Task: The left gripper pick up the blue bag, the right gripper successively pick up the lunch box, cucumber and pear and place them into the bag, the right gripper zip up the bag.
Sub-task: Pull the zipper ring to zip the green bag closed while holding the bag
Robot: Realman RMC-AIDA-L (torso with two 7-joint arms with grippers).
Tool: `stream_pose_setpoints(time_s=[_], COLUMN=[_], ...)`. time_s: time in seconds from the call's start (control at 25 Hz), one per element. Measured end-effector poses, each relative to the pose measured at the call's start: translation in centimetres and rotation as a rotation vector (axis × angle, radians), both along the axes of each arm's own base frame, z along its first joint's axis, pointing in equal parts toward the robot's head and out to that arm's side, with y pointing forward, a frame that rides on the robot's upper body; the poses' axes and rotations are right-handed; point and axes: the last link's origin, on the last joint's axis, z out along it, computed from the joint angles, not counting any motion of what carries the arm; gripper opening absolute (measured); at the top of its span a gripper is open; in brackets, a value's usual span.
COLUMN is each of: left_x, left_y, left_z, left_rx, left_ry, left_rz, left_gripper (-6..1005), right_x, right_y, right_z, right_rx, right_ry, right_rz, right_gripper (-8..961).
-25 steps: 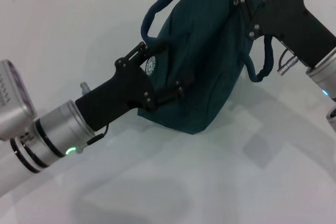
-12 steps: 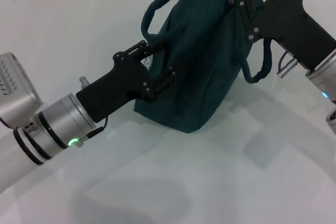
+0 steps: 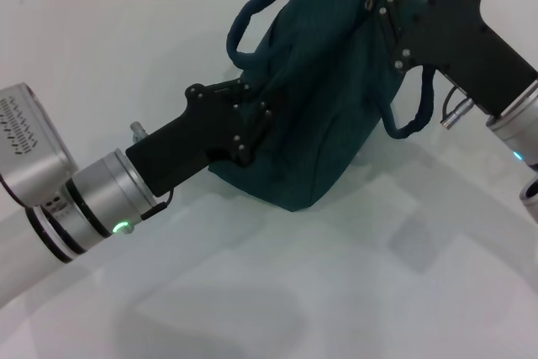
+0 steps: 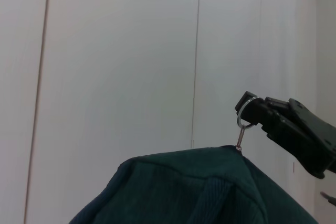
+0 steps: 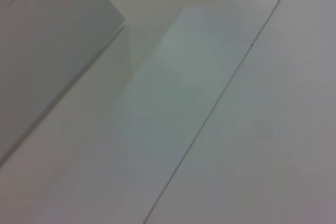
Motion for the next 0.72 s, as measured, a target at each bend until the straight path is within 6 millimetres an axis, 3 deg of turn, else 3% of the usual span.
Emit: stream_pose_setpoints(time_s=[0.24,0.48,0.72], left_x=[0.1,-0.7,-2.5], left_y=[0.0,-0.5,-1.9], left_z=[0.1,0.4,2.7], left_rx=[0.003,0.031,0.159], left_ry=[-0.002,-0.002,-0.022], left_rz=[-0.004,0.012,0.030], left_gripper=[132,49,48], right_x=[-0.1,-0.8,-1.9], right_y=[-0.4,-1.3,-2.1], right_z=[-0.3,-1.5,-2.4], right_rx=[-0.016,-0.070,-0.112], right_ry=[-0.005,-0.023,-0.023], right_rz=[0.015,0.058,0.107], right_gripper=[33,32,31])
